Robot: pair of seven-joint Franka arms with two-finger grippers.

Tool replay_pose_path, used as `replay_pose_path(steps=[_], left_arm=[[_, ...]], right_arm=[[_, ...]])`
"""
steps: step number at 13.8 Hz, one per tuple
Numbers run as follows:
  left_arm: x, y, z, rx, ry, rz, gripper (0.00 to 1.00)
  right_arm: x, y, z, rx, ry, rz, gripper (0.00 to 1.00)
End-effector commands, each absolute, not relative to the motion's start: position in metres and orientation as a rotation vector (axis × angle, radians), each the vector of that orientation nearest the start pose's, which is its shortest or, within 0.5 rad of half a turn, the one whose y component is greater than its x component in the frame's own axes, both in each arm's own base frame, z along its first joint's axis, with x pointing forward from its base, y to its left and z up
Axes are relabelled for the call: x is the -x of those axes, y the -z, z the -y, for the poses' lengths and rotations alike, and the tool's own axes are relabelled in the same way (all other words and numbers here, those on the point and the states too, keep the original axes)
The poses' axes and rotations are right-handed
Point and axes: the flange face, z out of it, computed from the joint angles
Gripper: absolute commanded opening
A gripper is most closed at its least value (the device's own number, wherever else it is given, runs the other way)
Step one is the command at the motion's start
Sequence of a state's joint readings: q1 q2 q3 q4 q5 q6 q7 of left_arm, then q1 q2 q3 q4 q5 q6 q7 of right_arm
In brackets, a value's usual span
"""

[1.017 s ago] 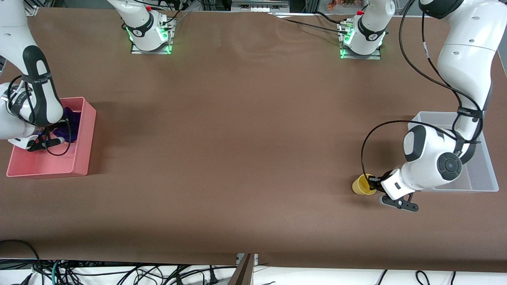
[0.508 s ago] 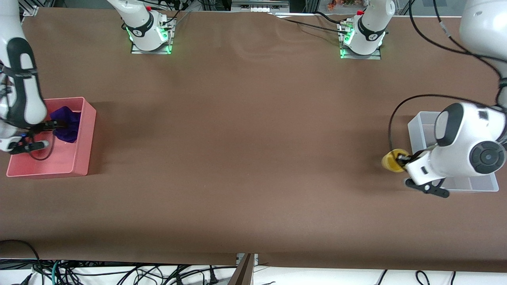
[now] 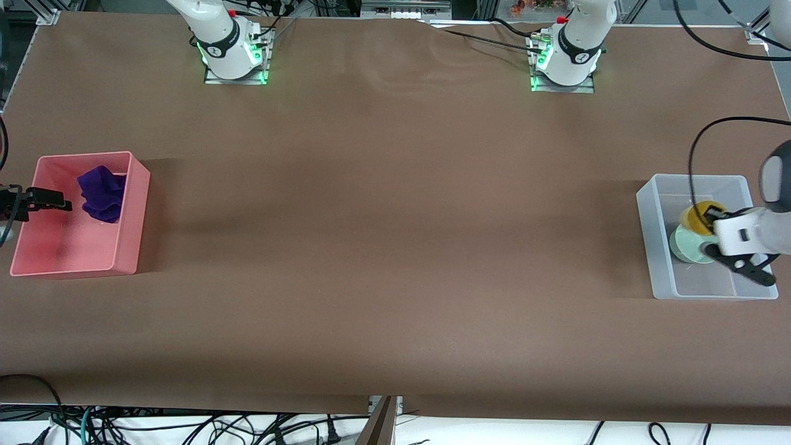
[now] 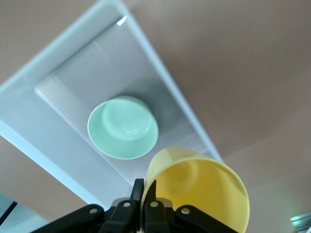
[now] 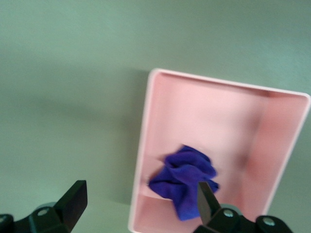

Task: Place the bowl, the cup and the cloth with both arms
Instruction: 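Drop the cloth into the pink bin while the left gripper lowers the cup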

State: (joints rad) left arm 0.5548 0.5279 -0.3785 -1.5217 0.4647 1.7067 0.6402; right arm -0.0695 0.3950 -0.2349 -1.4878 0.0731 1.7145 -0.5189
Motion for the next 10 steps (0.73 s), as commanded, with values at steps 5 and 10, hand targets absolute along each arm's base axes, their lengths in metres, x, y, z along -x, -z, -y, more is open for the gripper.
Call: replay_pose_path(steps=[5,10], left_arm=[[-0.614,-0.278,-0.247,2.839,-0.3,-1.027,0.0],[-0.612,-0.255,-0.26,2.855,-0.258,-1.054,0.18]], right_arm=[[-0.616,-0.509,0.055,3.065,-0.258,0.063,1.0],[-0.601,-0.548,0.036,3.05,-0.307,0.003,1.0]])
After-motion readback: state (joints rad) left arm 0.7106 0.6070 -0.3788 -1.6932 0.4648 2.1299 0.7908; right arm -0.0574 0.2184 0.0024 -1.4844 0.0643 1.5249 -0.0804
